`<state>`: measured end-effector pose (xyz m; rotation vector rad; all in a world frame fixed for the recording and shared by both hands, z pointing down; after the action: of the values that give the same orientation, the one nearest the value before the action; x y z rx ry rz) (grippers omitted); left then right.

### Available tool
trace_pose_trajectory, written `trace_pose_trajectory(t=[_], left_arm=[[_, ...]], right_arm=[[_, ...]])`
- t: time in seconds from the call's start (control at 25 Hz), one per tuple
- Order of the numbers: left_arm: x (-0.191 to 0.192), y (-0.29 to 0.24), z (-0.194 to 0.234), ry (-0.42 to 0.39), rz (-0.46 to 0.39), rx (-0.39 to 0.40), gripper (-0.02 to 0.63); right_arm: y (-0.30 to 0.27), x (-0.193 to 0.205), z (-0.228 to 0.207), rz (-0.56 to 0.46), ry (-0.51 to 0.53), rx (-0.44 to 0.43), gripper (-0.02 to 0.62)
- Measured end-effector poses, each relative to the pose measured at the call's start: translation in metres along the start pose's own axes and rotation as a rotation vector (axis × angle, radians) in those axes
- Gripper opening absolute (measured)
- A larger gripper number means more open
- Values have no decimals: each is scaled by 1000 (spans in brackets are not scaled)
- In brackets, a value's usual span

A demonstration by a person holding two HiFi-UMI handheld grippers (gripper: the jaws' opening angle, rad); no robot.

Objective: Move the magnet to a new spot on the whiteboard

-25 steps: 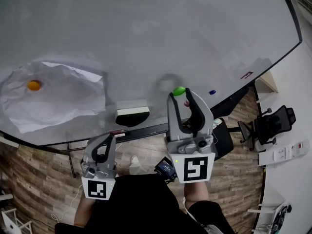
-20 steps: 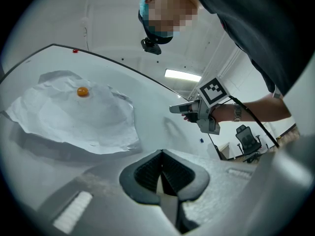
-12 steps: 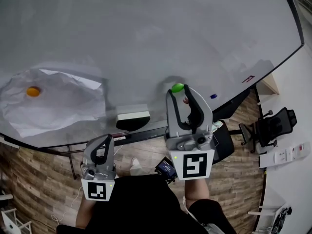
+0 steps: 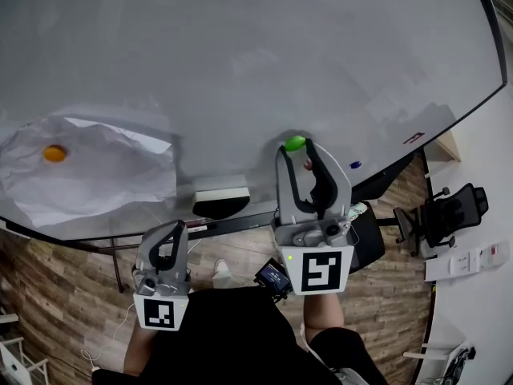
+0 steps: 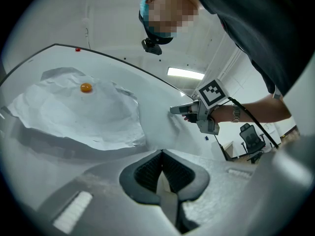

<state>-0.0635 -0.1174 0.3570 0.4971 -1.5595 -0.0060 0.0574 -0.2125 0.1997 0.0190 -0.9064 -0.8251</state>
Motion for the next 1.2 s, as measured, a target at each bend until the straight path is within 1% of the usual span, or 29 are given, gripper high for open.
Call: trace_pose_trajectory(t=[0.8, 1.2], left_arm=[[5, 0, -3, -2, 20, 9, 2], [5, 0, -2, 3, 17, -3, 2]], right_arm=[[-6, 7, 1, 2, -2, -4, 127], [-7, 9, 0, 1, -6, -7, 127]])
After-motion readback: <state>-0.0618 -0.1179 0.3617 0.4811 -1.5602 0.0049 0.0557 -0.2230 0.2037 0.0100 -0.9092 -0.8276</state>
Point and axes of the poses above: the fingertips, and each gripper's own axes: y backward along the fingers, z to its left, x out of its underside, the point moved 1 cm from there along y, backward along the fingers, and after that the axes turned 12 degrees about y, right-handed, at the moved point
